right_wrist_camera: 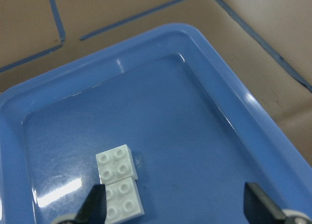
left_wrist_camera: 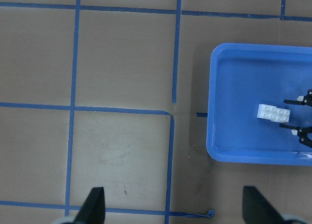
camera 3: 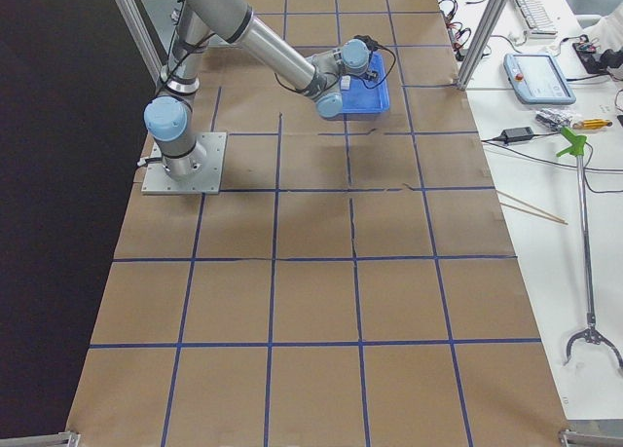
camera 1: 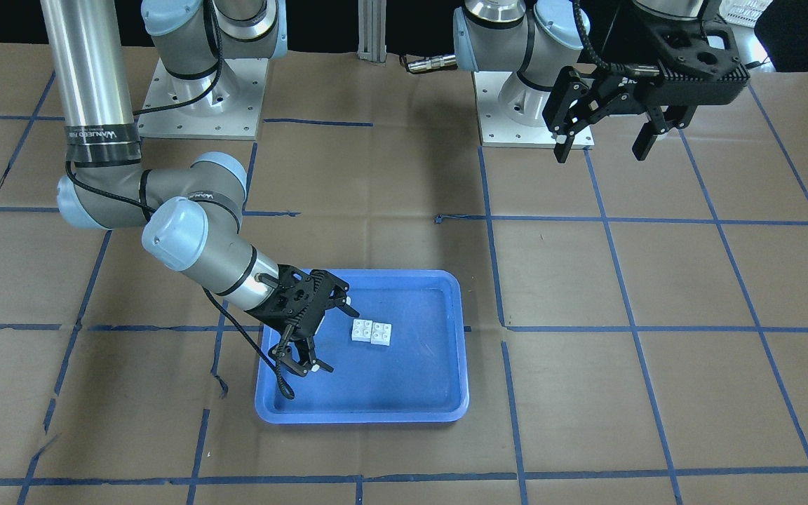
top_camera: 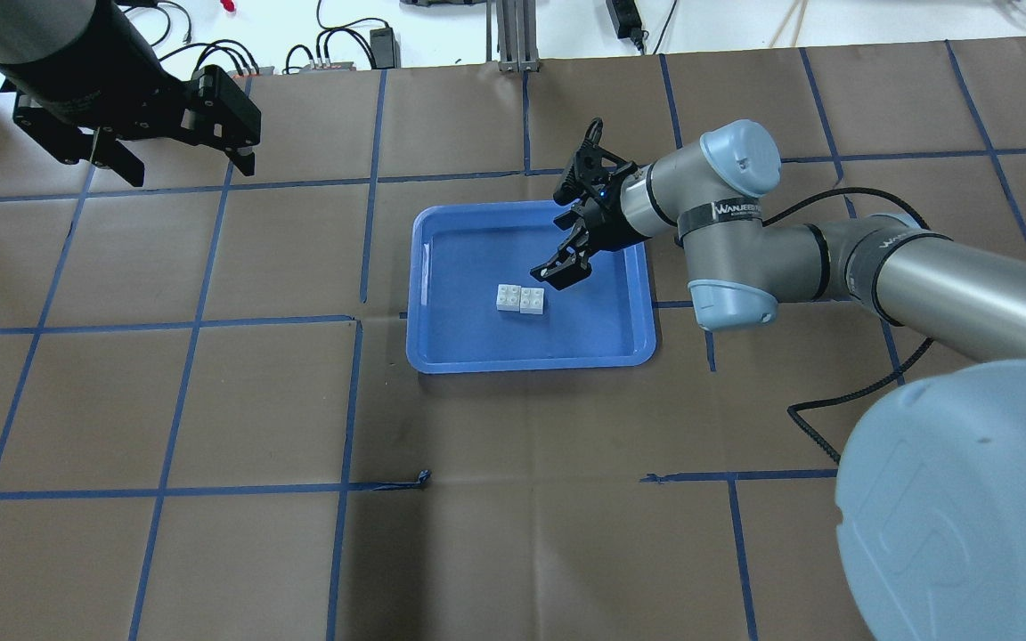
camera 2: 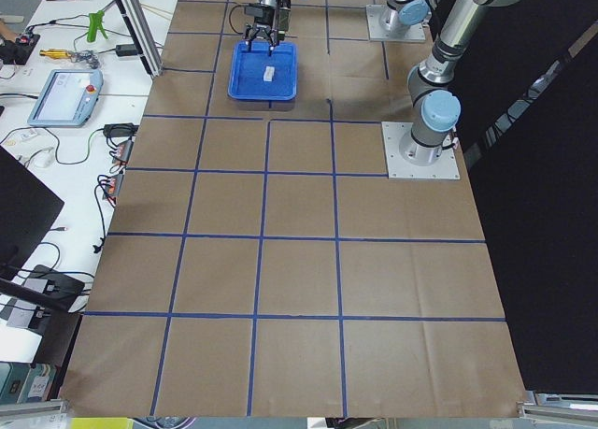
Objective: Assemble white blocks and place on blue tray
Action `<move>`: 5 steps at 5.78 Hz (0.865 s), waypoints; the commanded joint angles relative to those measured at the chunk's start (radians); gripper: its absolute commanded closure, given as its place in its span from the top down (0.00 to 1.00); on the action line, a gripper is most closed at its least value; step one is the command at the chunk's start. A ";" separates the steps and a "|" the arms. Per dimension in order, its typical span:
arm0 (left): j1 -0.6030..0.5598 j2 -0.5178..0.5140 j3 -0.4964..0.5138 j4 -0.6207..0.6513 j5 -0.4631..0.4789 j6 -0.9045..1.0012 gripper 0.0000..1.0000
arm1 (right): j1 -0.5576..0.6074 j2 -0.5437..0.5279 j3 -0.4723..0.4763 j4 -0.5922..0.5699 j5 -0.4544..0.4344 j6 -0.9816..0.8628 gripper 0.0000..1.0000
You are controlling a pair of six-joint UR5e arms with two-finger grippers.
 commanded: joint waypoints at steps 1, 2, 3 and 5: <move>-0.001 0.001 0.002 0.000 0.000 0.000 0.99 | -0.006 -0.126 -0.097 0.378 -0.167 0.136 1.00; -0.001 0.004 0.001 -0.002 0.002 0.000 0.99 | -0.016 -0.160 -0.181 0.556 -0.295 0.280 1.00; -0.001 0.004 0.001 -0.002 0.000 0.000 0.99 | -0.024 -0.193 -0.254 0.725 -0.398 0.411 1.00; -0.001 0.004 0.002 -0.002 0.000 0.000 0.99 | -0.053 -0.255 -0.387 1.014 -0.480 0.665 1.00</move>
